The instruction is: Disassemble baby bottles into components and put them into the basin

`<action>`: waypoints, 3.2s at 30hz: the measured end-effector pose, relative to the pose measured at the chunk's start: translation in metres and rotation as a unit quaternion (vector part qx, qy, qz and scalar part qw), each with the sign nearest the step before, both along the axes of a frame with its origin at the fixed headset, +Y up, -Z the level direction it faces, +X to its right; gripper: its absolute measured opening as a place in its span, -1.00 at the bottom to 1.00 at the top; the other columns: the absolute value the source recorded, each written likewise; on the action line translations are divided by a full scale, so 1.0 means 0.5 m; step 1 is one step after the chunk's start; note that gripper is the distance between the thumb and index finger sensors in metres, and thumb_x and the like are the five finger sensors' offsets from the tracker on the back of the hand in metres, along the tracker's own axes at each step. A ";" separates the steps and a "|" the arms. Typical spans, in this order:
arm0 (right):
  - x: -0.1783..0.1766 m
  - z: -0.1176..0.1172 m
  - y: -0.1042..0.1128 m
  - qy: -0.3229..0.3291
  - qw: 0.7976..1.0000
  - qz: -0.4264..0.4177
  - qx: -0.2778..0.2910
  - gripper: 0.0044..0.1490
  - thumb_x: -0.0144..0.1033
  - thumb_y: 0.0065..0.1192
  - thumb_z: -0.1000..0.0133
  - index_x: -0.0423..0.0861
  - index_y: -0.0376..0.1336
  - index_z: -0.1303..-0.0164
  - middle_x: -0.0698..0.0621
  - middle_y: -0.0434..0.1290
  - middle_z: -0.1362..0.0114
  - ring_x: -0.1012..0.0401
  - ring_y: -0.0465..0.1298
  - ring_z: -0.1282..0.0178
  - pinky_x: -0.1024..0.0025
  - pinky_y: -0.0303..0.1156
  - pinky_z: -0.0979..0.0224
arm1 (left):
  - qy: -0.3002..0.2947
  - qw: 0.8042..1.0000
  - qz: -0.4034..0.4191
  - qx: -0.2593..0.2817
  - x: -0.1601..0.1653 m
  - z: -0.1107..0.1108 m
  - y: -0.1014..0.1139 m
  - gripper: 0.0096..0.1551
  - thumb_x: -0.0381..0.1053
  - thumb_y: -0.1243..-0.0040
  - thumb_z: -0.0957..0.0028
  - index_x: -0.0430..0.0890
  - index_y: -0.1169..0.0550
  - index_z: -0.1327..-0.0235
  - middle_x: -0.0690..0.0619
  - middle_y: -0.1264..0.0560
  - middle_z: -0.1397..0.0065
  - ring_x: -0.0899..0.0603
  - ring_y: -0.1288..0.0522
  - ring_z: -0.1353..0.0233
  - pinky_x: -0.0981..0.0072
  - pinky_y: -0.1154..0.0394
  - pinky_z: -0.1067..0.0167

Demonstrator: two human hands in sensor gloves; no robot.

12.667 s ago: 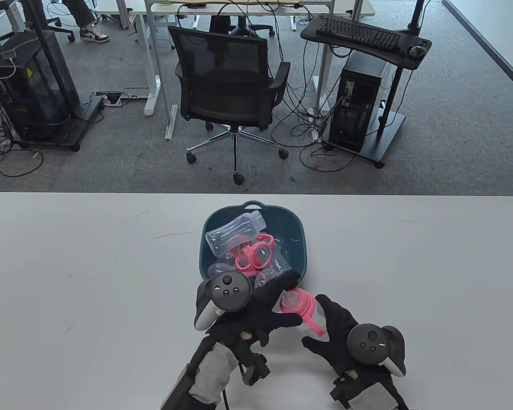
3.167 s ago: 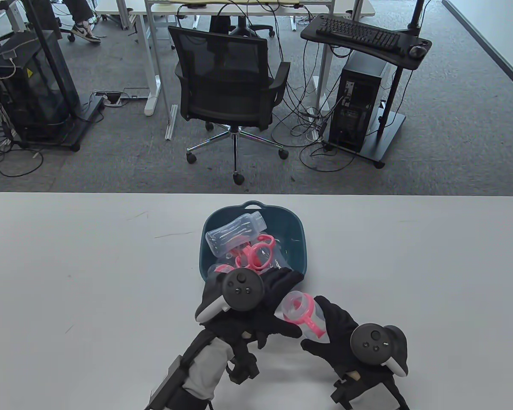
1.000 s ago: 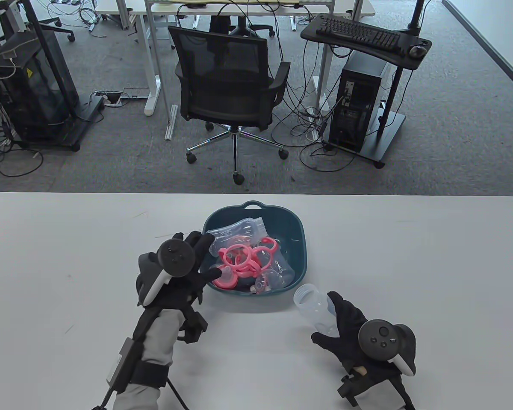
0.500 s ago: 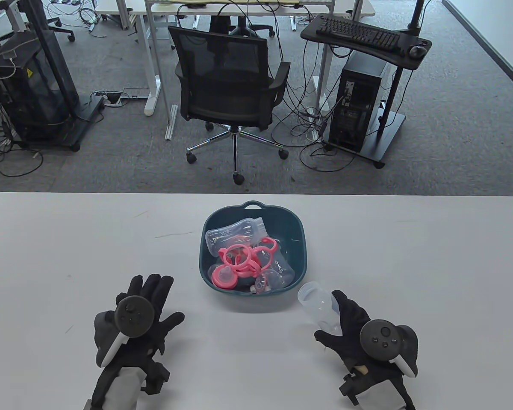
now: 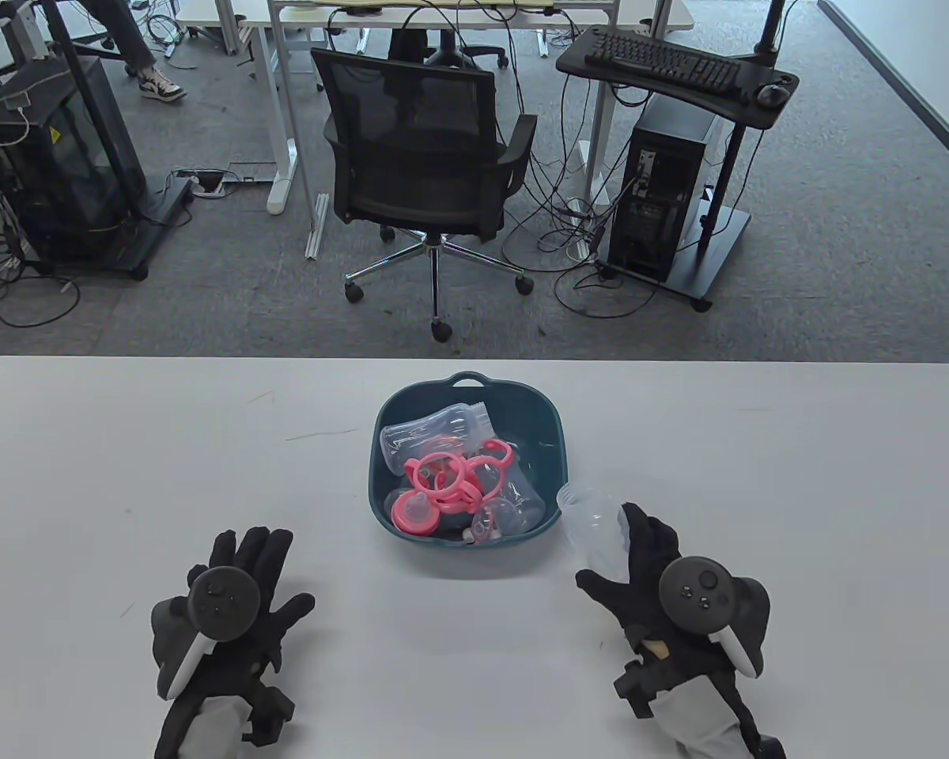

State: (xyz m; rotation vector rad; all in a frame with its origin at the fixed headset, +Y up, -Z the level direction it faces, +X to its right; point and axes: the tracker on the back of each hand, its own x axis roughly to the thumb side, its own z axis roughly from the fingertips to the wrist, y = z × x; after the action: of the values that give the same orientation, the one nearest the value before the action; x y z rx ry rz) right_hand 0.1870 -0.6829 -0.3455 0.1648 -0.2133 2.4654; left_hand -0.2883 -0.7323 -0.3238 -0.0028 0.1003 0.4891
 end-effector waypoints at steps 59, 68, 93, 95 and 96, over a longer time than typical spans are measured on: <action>-0.078 -0.092 0.116 -0.042 0.975 0.202 0.078 -0.12 0.02 0.12 -0.26 -0.16 -0.02 -0.67 -0.22 0.19 -0.67 -0.25 0.20 -0.59 -0.33 0.12 -0.46 | 0.006 1.000 -0.021 -0.017 -0.008 0.001 -0.010 -0.01 0.23 -0.35 0.06 0.42 -0.03 -0.53 0.33 0.18 -0.70 -0.07 0.35 -0.77 -0.18 0.40 -0.54; -0.031 0.001 0.071 -0.038 0.973 0.207 0.097 -0.12 0.03 0.12 -0.26 -0.14 -0.05 -0.68 -0.20 0.14 -0.70 -0.23 0.14 -0.63 -0.34 0.08 -0.49 | 0.002 0.999 -0.028 -0.022 -0.004 0.001 -0.013 0.00 0.24 -0.34 0.06 0.42 -0.02 -0.53 0.33 0.19 -0.69 -0.06 0.36 -0.77 -0.17 0.40 -0.54; 0.041 0.054 -0.068 -0.051 0.977 0.201 0.051 -0.10 0.04 0.12 -0.26 -0.12 -0.08 -0.68 -0.18 0.10 -0.71 -0.21 0.08 -0.66 -0.35 0.03 -0.50 | 0.002 0.999 -0.036 -0.039 0.002 -0.001 -0.026 0.01 0.25 -0.33 0.07 0.42 0.00 -0.52 0.33 0.21 -0.69 -0.05 0.38 -0.76 -0.17 0.40 -0.54; 0.046 0.056 -0.068 -0.053 0.978 0.194 0.050 -0.10 0.04 0.12 -0.26 -0.12 -0.08 -0.68 -0.18 0.10 -0.71 -0.21 0.08 -0.66 -0.35 0.03 -0.50 | 0.002 0.999 -0.038 -0.036 0.004 0.000 -0.023 0.01 0.25 -0.33 0.07 0.42 0.00 -0.52 0.33 0.22 -0.69 -0.05 0.38 -0.76 -0.16 0.40 -0.54; 0.047 0.057 -0.068 -0.053 0.979 0.192 0.050 -0.10 0.04 0.12 -0.25 -0.12 -0.08 -0.68 -0.18 0.10 -0.71 -0.22 0.07 -0.66 -0.35 0.03 -0.50 | 0.002 0.999 -0.038 -0.036 0.004 0.000 -0.022 0.01 0.25 -0.33 0.07 0.43 0.00 -0.52 0.33 0.22 -0.69 -0.05 0.38 -0.76 -0.16 0.40 -0.54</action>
State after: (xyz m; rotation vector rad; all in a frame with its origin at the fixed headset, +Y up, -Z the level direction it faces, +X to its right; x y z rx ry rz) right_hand 0.2106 -0.7169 -0.3171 0.1271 -0.3828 2.8532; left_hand -0.2863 -0.7434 -0.3236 -0.0675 0.1215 0.4091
